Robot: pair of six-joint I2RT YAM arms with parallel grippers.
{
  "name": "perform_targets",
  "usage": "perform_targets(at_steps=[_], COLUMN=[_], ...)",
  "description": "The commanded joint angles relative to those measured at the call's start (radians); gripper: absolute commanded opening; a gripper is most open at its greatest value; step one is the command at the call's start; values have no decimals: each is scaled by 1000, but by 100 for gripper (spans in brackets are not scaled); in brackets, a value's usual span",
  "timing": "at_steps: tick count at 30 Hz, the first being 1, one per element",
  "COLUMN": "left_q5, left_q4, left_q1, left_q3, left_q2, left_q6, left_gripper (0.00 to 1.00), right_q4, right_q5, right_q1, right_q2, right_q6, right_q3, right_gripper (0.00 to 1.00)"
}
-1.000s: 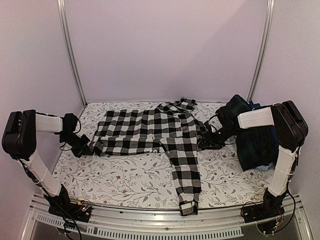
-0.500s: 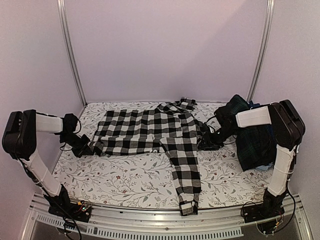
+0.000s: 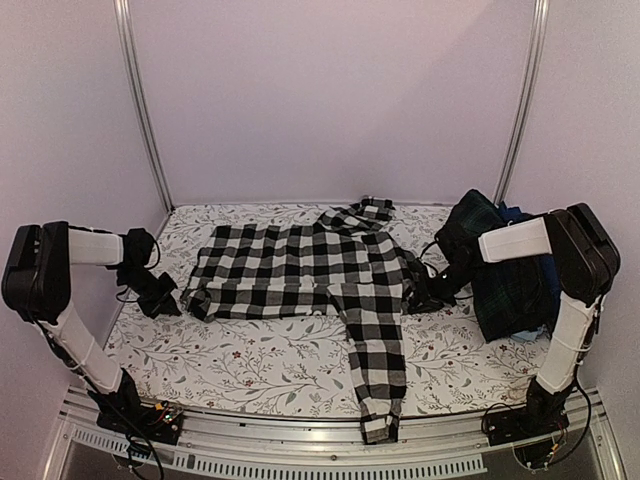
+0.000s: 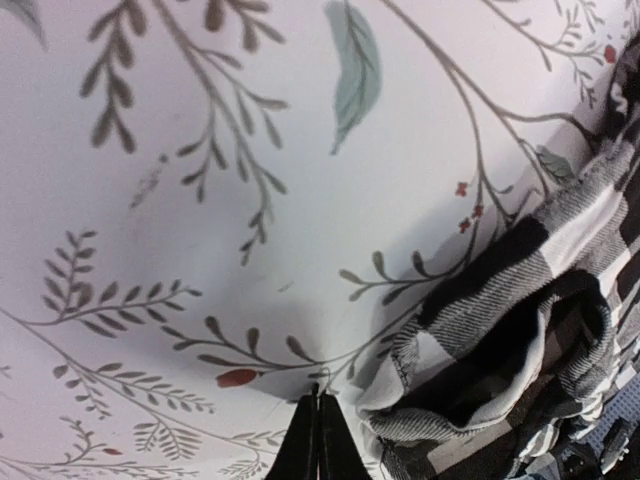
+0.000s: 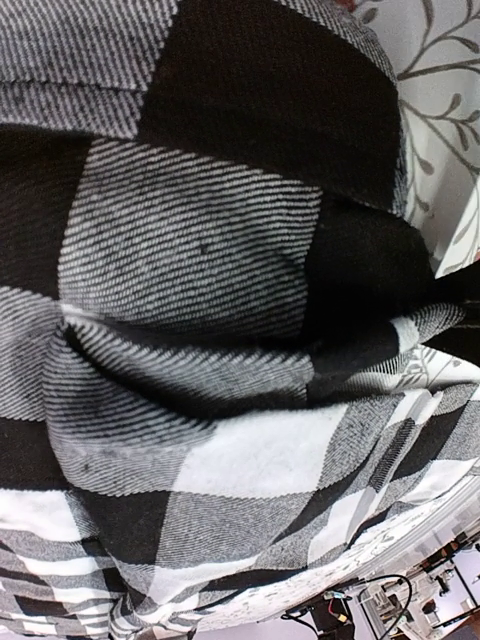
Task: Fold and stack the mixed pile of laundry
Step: Fold the flattened shirt at the center of the board.
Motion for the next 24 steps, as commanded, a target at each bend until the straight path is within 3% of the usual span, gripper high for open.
perform_targets(at_steps=[1, 10, 13, 16, 24], left_q5=[-90, 31, 94, 156, 266], left_q4=[-95, -21, 32, 73, 115], left_q1=[20, 18, 14, 16, -6], left_q3=[16, -107, -122, -124, -84], left_q2=[-50, -105, -199, -281, -169], left_q6=[39, 77, 120, 136, 24], left_gripper=[0, 1, 30, 38, 32], right_q4=[-121, -135, -144, -141, -140], right_q5=[102, 67, 81, 65, 58], right_q1=[-13, -11, -12, -12, -12], right_q2=[-14, 3, -12, -7, 3], right_q6=[16, -10, -19, -17, -12], right_q3=[-67, -71, -73, -70, -58], right_gripper=[0, 0, 0, 0, 0])
